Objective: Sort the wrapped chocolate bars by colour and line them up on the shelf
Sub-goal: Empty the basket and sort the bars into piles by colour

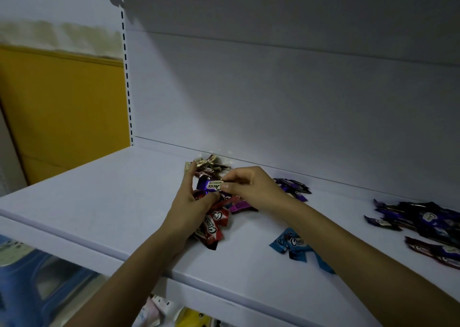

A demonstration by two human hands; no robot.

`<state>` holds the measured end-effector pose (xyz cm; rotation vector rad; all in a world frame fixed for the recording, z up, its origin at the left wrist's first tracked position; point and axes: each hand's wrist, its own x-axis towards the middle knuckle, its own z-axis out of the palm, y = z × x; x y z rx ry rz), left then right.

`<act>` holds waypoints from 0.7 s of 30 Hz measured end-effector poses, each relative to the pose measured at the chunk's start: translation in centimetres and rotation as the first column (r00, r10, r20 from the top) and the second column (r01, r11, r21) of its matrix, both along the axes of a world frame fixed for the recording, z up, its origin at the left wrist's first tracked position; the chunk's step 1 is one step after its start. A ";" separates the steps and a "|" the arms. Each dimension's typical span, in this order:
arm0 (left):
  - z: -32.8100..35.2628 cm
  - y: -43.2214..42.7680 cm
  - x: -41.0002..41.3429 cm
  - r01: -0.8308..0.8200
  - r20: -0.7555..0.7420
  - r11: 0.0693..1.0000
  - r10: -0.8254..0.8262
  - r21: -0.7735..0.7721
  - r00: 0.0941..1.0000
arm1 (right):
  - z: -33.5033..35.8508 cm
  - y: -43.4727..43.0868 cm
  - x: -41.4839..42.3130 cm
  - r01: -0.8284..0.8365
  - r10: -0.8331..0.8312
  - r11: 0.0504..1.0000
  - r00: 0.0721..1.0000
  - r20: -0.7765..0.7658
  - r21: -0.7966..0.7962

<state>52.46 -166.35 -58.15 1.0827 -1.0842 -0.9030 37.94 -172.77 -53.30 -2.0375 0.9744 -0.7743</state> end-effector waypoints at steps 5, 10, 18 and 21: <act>0.2 0.0 -0.2 -0.009 -0.014 0.998 0.010 0.056 1.000 | 0.1 -0.1 -0.3 0.008 -0.015 0.999 0.992 0.129 0.050; 0.5 0.1 -0.3 -0.018 -0.068 0.998 0.022 0.067 0.997 | 0.0 0.1 -0.4 0.032 -0.058 0.987 0.986 0.159 0.159; 0.6 0.2 -0.3 -0.004 -0.070 0.996 0.011 0.091 0.997 | -0.4 -3.1 -4.3 0.343 -0.561 0.785 0.747 0.357 0.516; 0.7 0.3 -0.3 0.007 -0.083 0.996 0.000 0.088 0.997 | -0.6 -4.7 -7.1 0.337 -0.665 0.682 0.657 0.357 0.649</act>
